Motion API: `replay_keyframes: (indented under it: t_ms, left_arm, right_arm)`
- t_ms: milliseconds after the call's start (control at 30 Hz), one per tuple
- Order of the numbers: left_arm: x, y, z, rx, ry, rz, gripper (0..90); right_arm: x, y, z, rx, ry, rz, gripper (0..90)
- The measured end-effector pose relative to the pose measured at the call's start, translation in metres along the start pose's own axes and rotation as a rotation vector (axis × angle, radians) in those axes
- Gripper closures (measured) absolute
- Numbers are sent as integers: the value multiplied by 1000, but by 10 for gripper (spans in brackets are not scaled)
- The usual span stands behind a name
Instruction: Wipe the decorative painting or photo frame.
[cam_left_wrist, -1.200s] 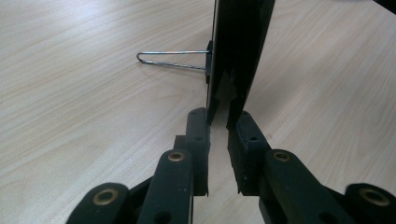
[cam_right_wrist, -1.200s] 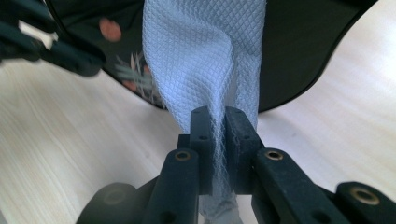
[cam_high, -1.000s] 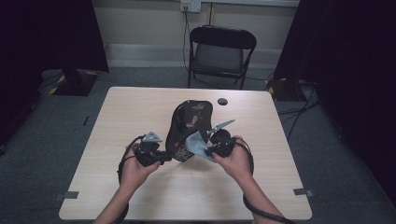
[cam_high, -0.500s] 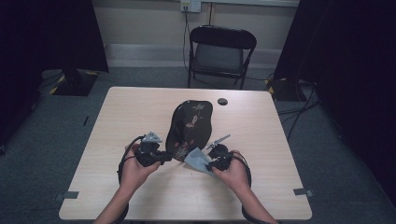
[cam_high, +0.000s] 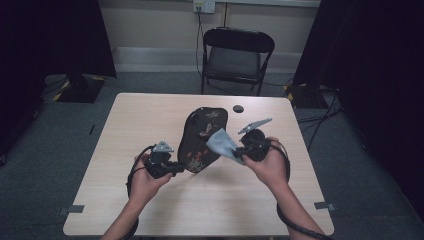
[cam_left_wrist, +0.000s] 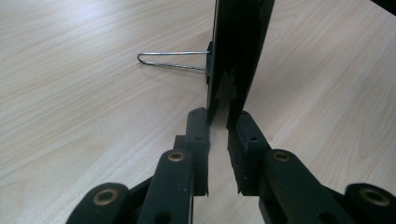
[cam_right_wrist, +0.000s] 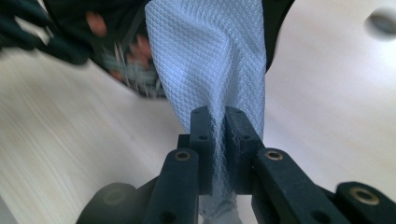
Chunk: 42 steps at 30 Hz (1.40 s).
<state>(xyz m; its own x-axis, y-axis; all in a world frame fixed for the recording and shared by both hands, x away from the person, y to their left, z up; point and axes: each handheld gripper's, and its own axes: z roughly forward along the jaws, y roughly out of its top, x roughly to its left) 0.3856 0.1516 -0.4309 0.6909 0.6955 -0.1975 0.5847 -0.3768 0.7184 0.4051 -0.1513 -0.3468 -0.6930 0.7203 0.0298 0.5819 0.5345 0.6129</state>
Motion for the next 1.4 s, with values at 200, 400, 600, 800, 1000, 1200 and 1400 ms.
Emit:
replay_keyframes:
  t_ms: [200, 400, 600, 800, 1000, 1200, 1400]
  left_arm:
    - [0, 2, 1, 4, 1, 1, 787]
    - [0, 2, 2, -1, 2, -8, 787]
    - [0, 3, 1, 5, 0, -1, 787]
    - [-1, 4, 2, 2, -1, 0, 787]
    - [0, 3, 2, 1, -2, -7, 787]
    - [0, 3, 2, -1, 3, -3, 787]
    - [-1, 2, 2, 5, 3, -1, 787]
  right_arm:
    - [4, 38, -38, -80, -22, -40, 829]
    - [20, 58, -36, -101, -8, -62, 829]
    - [24, 55, -14, -60, 6, -65, 829]
    - [20, 32, 13, -10, 22, -36, 829]
    - [20, 10, 41, 49, 39, -18, 829]
    - [22, -10, 63, 99, 49, -12, 829]
    - [23, -39, 89, 163, 63, 10, 829]
